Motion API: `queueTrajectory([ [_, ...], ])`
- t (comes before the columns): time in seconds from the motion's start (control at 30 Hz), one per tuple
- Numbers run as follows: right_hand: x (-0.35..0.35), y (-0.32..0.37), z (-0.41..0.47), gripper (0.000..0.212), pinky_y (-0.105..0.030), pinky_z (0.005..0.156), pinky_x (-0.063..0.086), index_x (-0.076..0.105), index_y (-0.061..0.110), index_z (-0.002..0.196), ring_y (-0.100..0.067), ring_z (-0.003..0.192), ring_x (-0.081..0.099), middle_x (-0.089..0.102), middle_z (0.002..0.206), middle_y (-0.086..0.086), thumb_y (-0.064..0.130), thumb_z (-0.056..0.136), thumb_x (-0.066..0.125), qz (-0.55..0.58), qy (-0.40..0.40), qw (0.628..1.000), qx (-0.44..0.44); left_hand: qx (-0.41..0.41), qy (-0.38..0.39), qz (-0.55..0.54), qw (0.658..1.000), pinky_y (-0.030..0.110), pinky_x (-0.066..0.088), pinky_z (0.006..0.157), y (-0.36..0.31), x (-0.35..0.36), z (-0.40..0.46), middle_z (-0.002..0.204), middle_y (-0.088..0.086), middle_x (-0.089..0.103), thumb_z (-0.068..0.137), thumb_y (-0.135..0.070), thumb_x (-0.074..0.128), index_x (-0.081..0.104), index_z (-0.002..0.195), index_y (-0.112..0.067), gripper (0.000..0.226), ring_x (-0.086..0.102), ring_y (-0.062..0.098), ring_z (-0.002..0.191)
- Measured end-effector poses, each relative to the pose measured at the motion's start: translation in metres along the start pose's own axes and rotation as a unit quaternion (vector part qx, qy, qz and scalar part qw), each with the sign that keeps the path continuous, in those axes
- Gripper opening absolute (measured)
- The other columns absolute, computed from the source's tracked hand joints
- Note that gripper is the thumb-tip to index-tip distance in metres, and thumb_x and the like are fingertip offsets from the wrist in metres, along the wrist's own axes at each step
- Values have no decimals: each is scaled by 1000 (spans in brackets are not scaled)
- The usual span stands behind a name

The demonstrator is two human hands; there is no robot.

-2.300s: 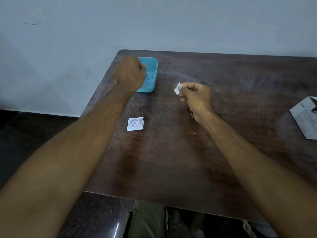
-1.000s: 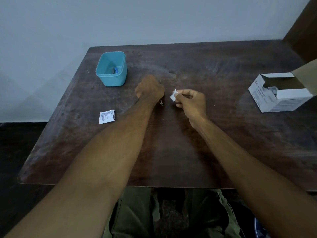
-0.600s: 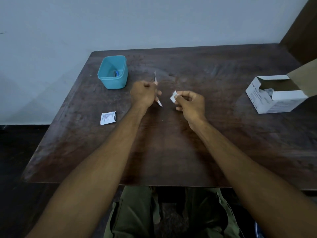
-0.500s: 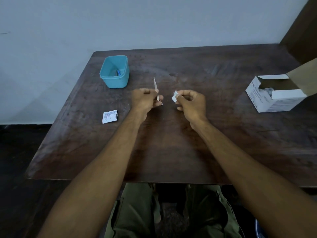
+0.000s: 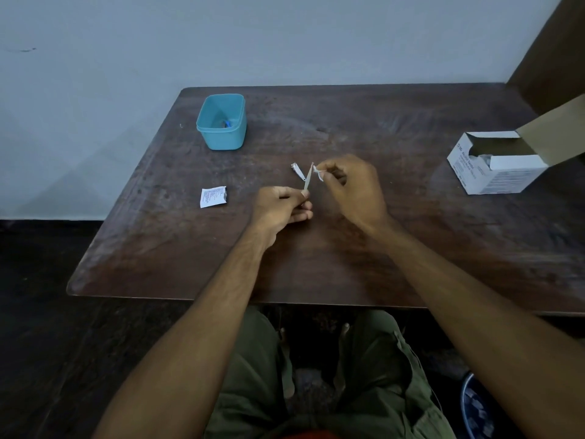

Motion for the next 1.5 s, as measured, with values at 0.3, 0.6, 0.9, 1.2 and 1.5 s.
queueTrajectory([
  [0.3,33,16,-20,24,-45,75,50,64,0,112,-34,99,56,58,108,-18,7,91,56,-237,139,950,-149,25,0,-1,1000,15,53,55,8,1,-11,65,6,69,90,-8,65,68,82,-2,11,68,11,55],
  [0.6,37,18,-20,24,-42,82,47,65,0,108,-33,97,55,60,108,-17,2,92,48,-193,149,964,-108,49,-10,-24,998,15,54,56,8,-2,-8,59,1,69,90,-9,65,67,80,-3,12,67,11,55],
  [0.9,21,9,11,22,-40,88,46,72,8,105,-27,100,61,69,103,-11,8,90,55,-137,75,987,-32,83,-16,-19,996,15,54,55,5,-1,-10,56,-2,68,89,-10,67,68,76,-9,13,64,8,50],
  [1.2,12,5,12,18,-23,80,50,74,9,97,-15,88,68,75,95,-5,4,86,61,-39,12,999,25,90,-22,-18,996,15,53,54,4,-2,-11,56,-3,66,89,-9,66,68,77,-8,12,60,7,48],
  [1.5,17,-6,-3,10,-21,71,54,75,13,88,-7,75,69,74,84,3,10,83,67,52,-12,991,124,105,-30,9,994,15,52,55,2,0,-11,58,-3,66,89,-7,66,68,74,-11,15,60,5,49],
])
Point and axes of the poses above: each hand's wrist, its own z-axis towards the middle knuckle, its own x-axis out of the palm, y = z × x, the point moved 7 cm from there along z, towards the middle knuckle
